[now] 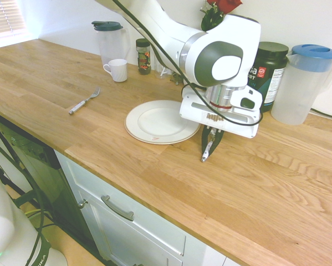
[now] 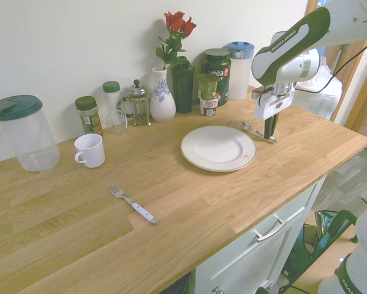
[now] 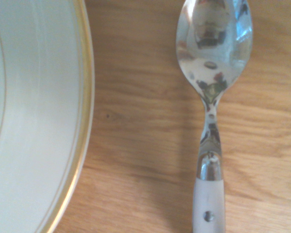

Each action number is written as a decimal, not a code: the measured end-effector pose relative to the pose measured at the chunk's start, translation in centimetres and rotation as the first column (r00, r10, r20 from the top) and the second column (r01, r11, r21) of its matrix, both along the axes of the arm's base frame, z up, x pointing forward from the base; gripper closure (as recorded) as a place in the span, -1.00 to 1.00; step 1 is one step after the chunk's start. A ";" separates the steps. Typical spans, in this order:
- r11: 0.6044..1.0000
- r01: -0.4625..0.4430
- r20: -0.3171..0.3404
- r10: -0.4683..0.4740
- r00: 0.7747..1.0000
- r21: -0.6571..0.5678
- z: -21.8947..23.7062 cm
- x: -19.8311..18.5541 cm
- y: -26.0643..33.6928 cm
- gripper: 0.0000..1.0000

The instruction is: Put the spoon into the plate

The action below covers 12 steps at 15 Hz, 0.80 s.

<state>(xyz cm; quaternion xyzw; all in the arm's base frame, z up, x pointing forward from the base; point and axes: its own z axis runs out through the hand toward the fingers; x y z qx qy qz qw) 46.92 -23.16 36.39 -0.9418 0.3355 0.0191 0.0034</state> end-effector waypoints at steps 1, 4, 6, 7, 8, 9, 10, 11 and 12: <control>1.000 0.004 0.020 -0.004 1.000 0.003 1.5 0.2 0.0 1.00; 1.000 -0.016 0.060 0.016 0.998 0.005 5.7 0.5 1.2 1.00; 0.999 -0.036 0.075 0.036 0.997 0.005 8.1 0.8 4.2 1.00; 0.999 -0.044 0.076 0.044 0.996 0.002 8.8 1.0 6.1 1.00; 0.999 -0.050 0.072 0.050 0.996 0.002 8.8 1.2 8.2 1.00; 0.998 -0.056 0.060 0.056 0.997 0.003 8.1 1.2 10.3 1.00; 0.998 -0.063 0.054 0.062 0.997 0.001 7.1 1.3 12.0 1.00; 0.997 -0.072 0.054 0.072 0.996 -0.003 6.0 1.2 13.4 1.00; 0.997 -0.079 0.054 0.079 0.995 -0.007 4.9 1.1 14.3 1.00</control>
